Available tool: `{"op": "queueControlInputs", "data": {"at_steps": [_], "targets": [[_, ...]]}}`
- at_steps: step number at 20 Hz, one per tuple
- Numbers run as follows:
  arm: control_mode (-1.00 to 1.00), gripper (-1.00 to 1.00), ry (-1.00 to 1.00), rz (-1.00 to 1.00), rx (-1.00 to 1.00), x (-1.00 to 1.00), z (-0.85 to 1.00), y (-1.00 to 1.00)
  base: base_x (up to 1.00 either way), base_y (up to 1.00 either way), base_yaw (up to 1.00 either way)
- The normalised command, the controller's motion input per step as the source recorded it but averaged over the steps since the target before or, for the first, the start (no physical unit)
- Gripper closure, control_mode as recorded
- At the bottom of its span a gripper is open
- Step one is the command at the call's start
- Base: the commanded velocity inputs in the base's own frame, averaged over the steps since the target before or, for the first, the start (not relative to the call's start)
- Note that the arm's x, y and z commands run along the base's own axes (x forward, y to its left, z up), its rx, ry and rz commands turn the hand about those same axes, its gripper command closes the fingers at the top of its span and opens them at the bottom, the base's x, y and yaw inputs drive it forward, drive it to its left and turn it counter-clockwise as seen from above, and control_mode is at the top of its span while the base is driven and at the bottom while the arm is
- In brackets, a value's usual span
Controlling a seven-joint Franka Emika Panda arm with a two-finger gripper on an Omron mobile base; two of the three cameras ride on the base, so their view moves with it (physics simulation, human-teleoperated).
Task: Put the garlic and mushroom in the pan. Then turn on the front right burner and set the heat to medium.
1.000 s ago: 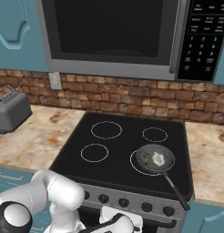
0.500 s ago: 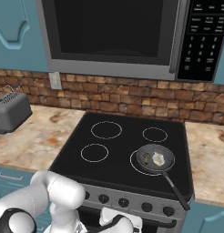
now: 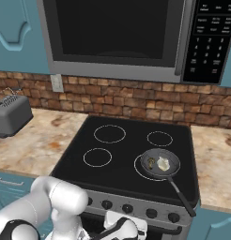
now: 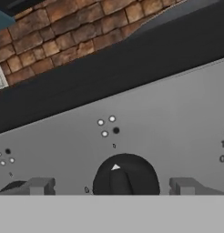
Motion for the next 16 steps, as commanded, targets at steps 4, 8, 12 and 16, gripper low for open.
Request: {"op": "queueControlInputs", "data": {"at_steps": [4, 8, 12, 16], "targets": [[-1.00, -1.00, 0.00, 0.00, 0.00, 0.26, -0.01, 0.00, 0.00, 0.00, 0.00], [-1.00, -1.00, 0.00, 0.00, 0.00, 0.02, -0.16, 0.00, 0.00, 0.00, 0.00], [-1.00, -1.00, 0.00, 0.00, 0.00, 0.01, -0.18, -0.01, 0.00, 0.00, 0.00], [-1.00, -1.00, 0.00, 0.00, 0.00, 0.04, -0.02, -0.04, 0.00, 0.00, 0.00]]}}
